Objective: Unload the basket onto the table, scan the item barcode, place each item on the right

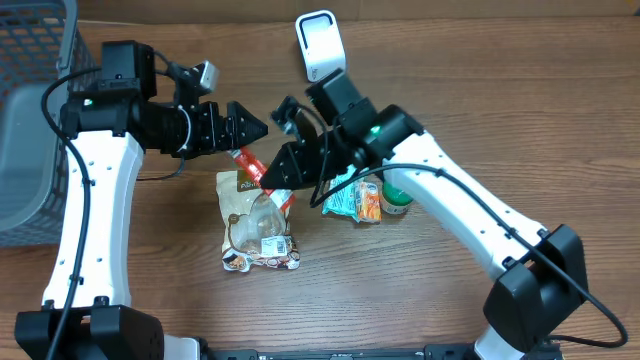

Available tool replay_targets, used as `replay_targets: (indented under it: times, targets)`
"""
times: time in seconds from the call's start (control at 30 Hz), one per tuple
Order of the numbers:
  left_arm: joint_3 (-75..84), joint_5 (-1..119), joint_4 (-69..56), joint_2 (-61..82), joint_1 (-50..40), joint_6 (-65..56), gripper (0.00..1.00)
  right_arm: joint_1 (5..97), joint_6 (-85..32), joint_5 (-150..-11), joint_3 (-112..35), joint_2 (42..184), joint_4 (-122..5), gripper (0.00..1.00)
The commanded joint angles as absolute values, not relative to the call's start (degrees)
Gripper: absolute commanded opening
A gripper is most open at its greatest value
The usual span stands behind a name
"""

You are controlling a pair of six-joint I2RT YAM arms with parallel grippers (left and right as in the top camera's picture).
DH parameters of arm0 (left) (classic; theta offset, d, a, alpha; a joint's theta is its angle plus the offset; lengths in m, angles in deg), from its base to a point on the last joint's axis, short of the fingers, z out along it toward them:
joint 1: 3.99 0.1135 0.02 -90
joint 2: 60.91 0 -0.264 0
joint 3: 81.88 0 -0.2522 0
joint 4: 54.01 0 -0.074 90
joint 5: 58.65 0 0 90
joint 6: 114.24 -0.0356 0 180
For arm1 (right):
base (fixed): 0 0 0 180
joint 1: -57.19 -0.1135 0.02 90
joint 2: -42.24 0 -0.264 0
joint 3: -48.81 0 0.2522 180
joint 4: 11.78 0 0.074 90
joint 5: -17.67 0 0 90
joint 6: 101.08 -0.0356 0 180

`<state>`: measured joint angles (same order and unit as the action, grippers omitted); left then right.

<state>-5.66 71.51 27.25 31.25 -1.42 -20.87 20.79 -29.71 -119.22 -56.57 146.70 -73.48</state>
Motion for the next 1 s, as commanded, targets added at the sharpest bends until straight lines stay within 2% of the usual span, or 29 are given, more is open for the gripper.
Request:
replay_targets:
  times: [0.0, 0.2, 0.33, 0.4, 0.67, 0.73, 0.8, 0.87, 0.97]
  targets:
    - [-5.24, 73.17, 26.95, 31.36, -2.31, -22.13, 0.84, 23.32, -29.25, -126.78, -57.51, 146.18, -72.41, 0.04]
    - [-5.24, 74.29, 26.14, 31.36, -2.56, -21.46, 0.7, 25.49, -29.75, -132.97, -57.51, 146.18, -69.04, 0.04]
    - [-5.24, 78.44, 25.61, 31.36, -2.58, -21.46, 0.68, 25.73, -31.72, -132.84, -57.51, 146.18, -66.33, 0.04]
    - [-5.24, 80.04, 25.13, 31.36, -2.58, -21.46, 0.58, 25.73, -32.55, -132.84, -57.51, 146.18, -65.18, 0.04]
    - [-5.24, 82.44, 24.45, 31.36, -2.58, -21.46, 0.04, 25.73, -32.51, -130.87, -57.49, 146.18, -65.0, 0.04]
    - [-5.24, 82.44, 24.3, 31.36, -2.58, -21.46, 0.04, 25.73, -32.46, -130.22, -57.51, 146.18, -65.0, 0.06]
    - [-5.24, 82.44, 24.13, 31.36, -2.58, -21.44, 0.04, 25.73, -32.25, -130.06, -57.49, 146.18, -64.98, 0.12]
    - [-5.24, 82.42, 24.02, 31.36, -2.56, -20.78, 0.04, 25.73, -31.74, -130.08, -57.51, 146.18, -65.09, 0.27]
    - [-5.27, 82.96, 24.08, 31.36, -2.07, -20.85, 0.04, 25.77, -28.31, -131.18, -57.49, 146.18, -66.53, 0.55]
